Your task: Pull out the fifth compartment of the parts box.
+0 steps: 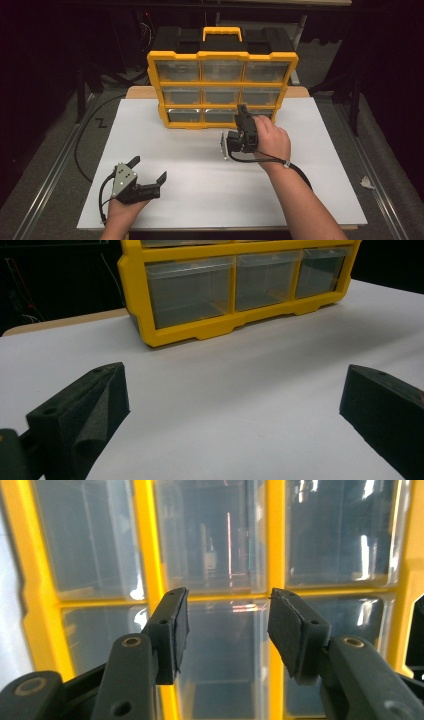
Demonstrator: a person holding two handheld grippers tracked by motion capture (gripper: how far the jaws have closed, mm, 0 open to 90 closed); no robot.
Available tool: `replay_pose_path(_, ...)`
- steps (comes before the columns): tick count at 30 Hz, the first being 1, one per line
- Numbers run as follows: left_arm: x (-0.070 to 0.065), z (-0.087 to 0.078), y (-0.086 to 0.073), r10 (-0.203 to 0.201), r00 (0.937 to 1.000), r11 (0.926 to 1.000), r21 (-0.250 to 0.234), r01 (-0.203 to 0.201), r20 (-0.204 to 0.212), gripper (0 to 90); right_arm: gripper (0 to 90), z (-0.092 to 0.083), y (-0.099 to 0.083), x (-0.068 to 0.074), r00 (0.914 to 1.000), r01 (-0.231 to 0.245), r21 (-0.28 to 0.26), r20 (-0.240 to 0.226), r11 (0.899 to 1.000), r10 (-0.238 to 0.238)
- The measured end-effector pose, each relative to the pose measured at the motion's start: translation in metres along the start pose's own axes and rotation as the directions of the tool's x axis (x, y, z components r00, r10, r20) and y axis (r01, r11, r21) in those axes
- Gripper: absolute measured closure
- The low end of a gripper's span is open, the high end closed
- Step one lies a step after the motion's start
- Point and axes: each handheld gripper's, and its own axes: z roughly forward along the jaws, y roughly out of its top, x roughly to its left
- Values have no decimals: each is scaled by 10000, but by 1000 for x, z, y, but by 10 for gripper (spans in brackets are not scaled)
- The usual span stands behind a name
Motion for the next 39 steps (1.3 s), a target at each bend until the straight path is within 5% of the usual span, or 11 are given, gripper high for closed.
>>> replay_pose_path(1,0,0,0,1,10000,10000,5,-1,1,2,534,2,2,-3,9997,211,-96,105,9997,-210)
replay_pose_path(2,0,0,0,0,10000,10000,4,0,0,2,539,2,2,-3,9998,-184,-4,57,9998,184)
replay_pose_path(7,0,1,0,3,10000,10000,-15,-3,12,2,566,11,10,-13,9990,364,-184,277,9992,-359)
replay_pose_path(10,0,1,0,-7,10000,10000,-22,7,14,2,573,17,12,-13,9998,62,-38,183,10000,-61)
replay_pose_path(27,1,0,0,-105,9999,9999,-79,105,68,2,688,55,22,-17,9984,480,289,300,9984,-489)
replay_pose_path(39,2,-1,-1,-160,9998,9998,-95,161,75,2,746,61,29,-16,9973,501,149,529,9986,-509)
